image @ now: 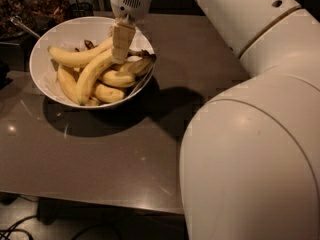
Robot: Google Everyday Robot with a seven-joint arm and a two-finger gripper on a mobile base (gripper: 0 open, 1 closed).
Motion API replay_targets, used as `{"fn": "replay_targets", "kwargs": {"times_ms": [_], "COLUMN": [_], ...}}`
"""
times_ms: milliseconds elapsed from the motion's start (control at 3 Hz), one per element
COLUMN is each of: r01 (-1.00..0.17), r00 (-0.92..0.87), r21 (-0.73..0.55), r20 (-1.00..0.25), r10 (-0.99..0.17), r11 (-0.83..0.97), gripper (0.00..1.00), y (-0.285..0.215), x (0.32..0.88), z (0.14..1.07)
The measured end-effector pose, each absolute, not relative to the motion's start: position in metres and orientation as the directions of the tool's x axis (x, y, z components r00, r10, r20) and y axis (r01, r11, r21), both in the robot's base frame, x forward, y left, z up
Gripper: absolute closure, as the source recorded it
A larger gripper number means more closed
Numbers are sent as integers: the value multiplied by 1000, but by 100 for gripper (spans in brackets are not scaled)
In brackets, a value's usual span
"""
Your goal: Pick banana from white bowl
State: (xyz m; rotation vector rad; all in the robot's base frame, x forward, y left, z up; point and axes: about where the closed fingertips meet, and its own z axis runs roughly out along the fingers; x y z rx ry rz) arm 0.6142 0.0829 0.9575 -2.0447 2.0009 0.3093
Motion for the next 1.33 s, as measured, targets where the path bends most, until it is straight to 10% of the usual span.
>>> {"fn": "replay_targets", "kwargs": {"times_ms": [333, 1333], "r01": [-1000, -999], "r00": [11, 21], "r21": [-9, 30], "r20": [-331, -346], "r10": [-944, -938], "r11": [-8, -33], "gripper": [48, 100], "y": [81, 79], "x": [614, 607], "z": [948, 940]}}
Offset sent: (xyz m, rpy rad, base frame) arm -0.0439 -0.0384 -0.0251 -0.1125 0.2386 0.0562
